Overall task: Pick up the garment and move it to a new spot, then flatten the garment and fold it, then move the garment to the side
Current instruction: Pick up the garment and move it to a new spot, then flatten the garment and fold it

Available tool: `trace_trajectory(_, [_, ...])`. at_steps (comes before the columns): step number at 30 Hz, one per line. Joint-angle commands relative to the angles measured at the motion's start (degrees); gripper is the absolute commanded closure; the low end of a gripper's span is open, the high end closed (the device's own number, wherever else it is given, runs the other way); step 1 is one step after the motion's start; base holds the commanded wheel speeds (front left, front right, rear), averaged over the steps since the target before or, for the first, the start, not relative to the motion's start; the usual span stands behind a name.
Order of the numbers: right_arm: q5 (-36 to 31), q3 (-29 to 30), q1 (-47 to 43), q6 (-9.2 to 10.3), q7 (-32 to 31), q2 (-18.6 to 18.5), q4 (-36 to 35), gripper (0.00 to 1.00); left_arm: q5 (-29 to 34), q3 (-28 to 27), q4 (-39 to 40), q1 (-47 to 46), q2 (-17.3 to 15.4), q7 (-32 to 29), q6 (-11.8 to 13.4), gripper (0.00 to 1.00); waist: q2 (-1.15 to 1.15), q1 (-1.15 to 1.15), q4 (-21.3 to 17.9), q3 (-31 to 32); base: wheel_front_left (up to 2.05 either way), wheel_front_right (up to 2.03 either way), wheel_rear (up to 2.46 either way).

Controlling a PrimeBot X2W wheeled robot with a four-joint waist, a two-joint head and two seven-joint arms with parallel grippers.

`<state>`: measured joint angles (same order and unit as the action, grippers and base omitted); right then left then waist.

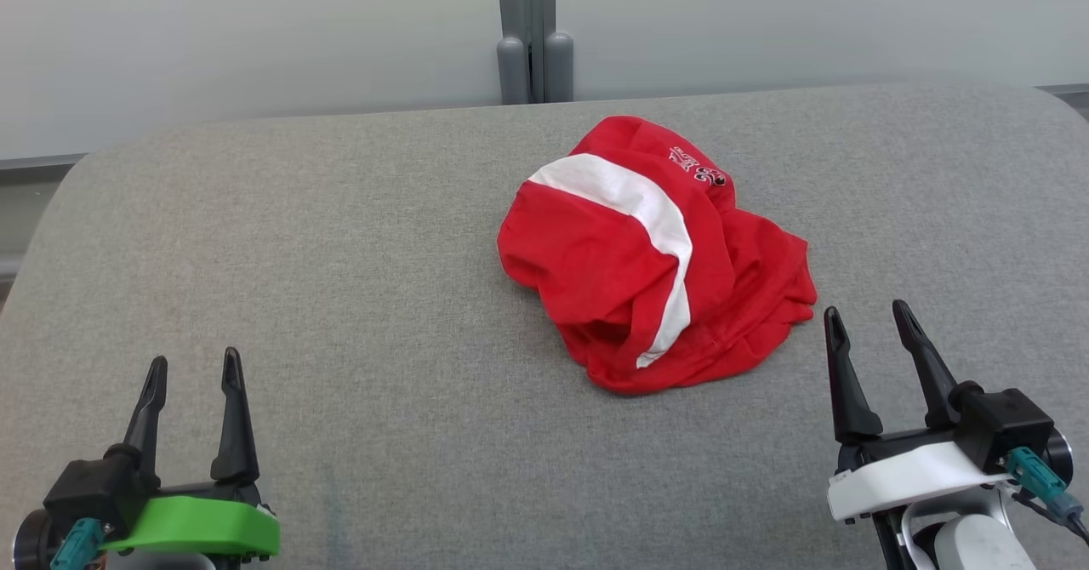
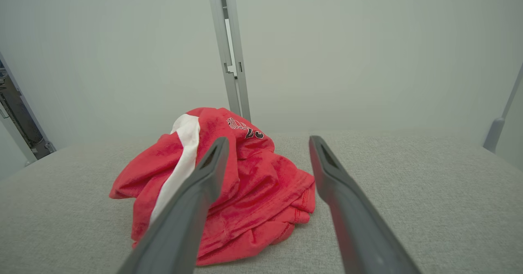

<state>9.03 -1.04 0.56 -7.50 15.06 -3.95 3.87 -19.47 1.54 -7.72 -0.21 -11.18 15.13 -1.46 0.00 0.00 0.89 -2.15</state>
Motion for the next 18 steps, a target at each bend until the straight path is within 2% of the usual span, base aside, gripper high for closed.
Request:
trace_trajectory(1, [0.2, -0.1, -0.6, 0.02, 0.2, -0.2, 0.3, 0.0, 0.9, -0.7, 0.1, 1.1, 0.4, 0.0, -0.5, 0.0, 0.0, 0.0, 0.0, 0.1, 0.0, 0.0, 0.0])
trace_trajectory(18, [0.4, 0.0, -0.7, 0.01, 0.2, -0.1, 1.7, 0.0, 4.4, -4.2, -1.2, 1.1, 3.9, 0.0, -3.5, 0.0, 0.0, 0.0, -0.2, 0.0, 0.0, 0.0, 0.0])
